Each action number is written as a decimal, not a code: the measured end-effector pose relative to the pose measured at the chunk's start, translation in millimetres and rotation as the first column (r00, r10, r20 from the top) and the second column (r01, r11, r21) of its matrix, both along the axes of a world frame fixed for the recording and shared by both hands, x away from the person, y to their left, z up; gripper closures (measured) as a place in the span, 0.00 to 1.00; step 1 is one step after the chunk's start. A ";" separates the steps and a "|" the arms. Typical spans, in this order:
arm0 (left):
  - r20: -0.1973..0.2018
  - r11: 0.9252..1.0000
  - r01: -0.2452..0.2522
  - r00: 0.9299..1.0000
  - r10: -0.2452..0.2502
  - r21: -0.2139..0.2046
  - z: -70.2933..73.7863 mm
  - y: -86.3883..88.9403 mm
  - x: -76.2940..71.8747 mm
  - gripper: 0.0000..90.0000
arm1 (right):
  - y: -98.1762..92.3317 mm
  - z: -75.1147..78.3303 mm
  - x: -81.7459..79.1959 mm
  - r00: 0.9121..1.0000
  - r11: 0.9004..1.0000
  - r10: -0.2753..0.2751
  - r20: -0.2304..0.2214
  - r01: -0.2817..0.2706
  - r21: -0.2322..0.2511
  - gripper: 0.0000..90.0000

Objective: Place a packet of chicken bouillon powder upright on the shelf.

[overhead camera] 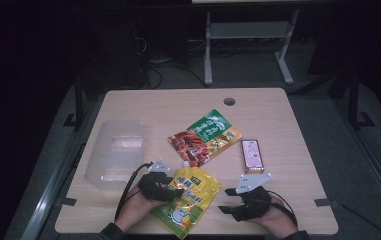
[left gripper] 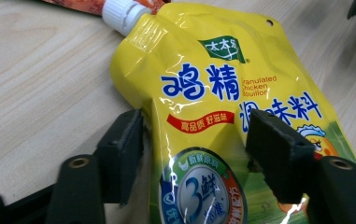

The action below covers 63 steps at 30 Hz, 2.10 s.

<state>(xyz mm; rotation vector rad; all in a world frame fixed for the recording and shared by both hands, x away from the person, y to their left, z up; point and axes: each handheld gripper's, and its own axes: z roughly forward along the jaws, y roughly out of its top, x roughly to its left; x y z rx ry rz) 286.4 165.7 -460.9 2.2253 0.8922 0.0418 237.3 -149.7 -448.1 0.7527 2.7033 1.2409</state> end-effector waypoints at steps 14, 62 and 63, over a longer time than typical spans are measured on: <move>0.011 0.999 0.022 1.000 -0.022 0.025 3.8 2.7 1.5 0.89 | -4.1 2.2 2.6 0.999 0.999 -0.043 0.015 0.043 0.010 0.41; 0.325 0.951 0.133 0.945 -0.037 -0.280 78.7 38.7 -12.5 0.99 | 5.6 42.3 56.6 0.999 0.956 -0.048 -0.011 0.049 0.288 0.19; 0.330 0.949 0.135 0.943 -0.036 -0.283 79.5 40.1 -12.8 0.99 | 12.2 42.0 62.0 0.999 0.953 -0.032 -0.013 0.034 0.302 0.19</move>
